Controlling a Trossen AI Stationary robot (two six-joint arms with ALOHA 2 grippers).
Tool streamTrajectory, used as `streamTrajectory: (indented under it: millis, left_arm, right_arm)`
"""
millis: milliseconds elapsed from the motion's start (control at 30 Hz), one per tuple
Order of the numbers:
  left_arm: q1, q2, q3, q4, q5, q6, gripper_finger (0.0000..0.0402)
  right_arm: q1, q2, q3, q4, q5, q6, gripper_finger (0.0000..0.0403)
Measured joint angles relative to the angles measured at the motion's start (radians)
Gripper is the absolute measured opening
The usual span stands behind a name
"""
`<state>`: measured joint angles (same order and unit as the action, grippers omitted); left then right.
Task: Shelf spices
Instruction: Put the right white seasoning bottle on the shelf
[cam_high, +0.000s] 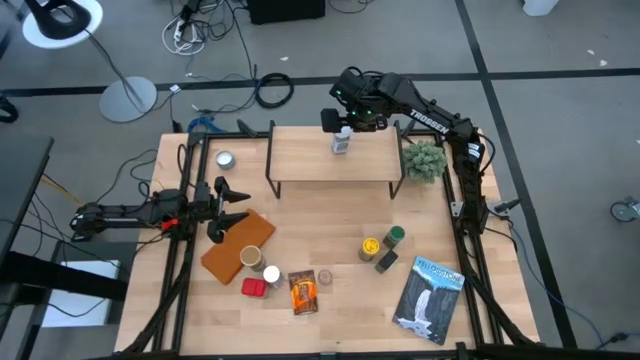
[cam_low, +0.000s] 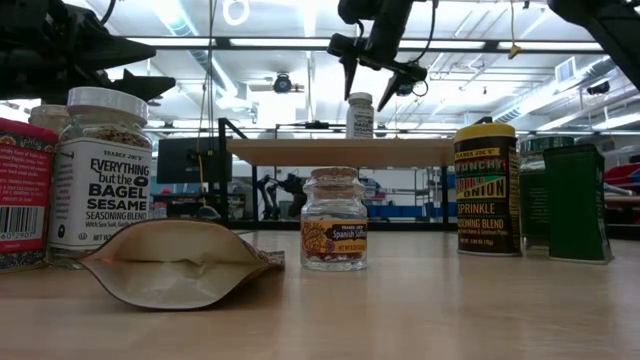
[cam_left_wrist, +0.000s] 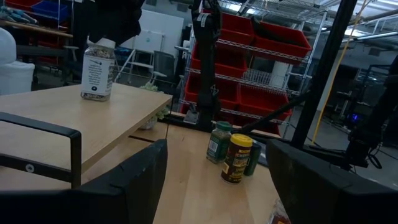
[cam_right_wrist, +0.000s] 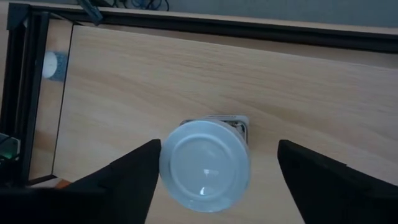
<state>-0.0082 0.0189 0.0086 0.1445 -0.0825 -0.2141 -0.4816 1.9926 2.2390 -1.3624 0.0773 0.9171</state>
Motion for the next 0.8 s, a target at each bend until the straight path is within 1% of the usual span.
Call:
streamTrajectory:
  millis: [167,233,333,500,667,733,800]
  left_arm:
    - [0.000,0.000,0.000,0.000,0.000,0.000,0.0278]
    - [0.000,0.000,0.000,0.000,0.000,0.000,0.0278]
    - [0.000,0.000,0.000,0.000,0.000,0.000,0.0278]
    - [0.000,0.000,0.000,0.000,0.000,0.000,0.0278]
    - [0.000,0.000,0.000,0.000,0.000,0.000,0.0278]
    - [0.000,0.000,0.000,0.000,0.000,0.000,0.0278]
    - [0.000,0.000,0.000,0.000,0.000,0.000,0.0278]
  right_arm:
    - [0.000,0.000,0.000,0.000,-0.003,-0.038,0.0350]
    - [0.000,0.000,0.000,0.000,-0.024,-0.061,0.0356]
    - [0.000,0.000,0.000,0.000,-0.049,-0.096,0.0361]
    - [0.004,-0.013,0.000,-0.001,-0.052,-0.168,0.0361]
    - [0.022,-0.055,0.000,-0.002,-0.016,-0.233,0.0358]
    - [0.037,-0.078,0.000,-0.003,0.017,-0.257,0.0359]
    - [0.064,-0.108,0.000,-0.020,0.072,-0.292,0.0359]
